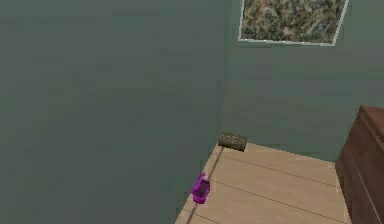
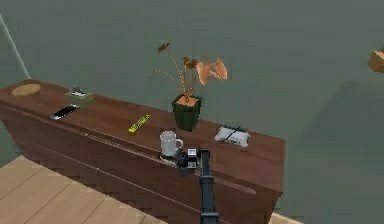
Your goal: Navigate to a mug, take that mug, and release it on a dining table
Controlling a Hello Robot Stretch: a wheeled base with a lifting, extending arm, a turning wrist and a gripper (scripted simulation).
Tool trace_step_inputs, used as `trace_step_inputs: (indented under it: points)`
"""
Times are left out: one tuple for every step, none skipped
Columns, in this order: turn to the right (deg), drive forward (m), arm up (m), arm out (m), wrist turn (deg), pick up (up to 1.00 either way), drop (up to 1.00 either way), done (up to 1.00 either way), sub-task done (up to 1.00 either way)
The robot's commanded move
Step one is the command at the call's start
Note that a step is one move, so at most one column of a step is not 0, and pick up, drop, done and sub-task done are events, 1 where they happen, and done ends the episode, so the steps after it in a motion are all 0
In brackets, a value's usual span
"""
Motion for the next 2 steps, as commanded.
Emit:
trace_step_inputs:
  points:
    - [0.0,0.00,0.10,0.00,0.0,0.00,0.00,0.00,0.00]
    - [0.0,0.00,0.30,0.00,0.0,0.00,0.00,0.00,0.00]
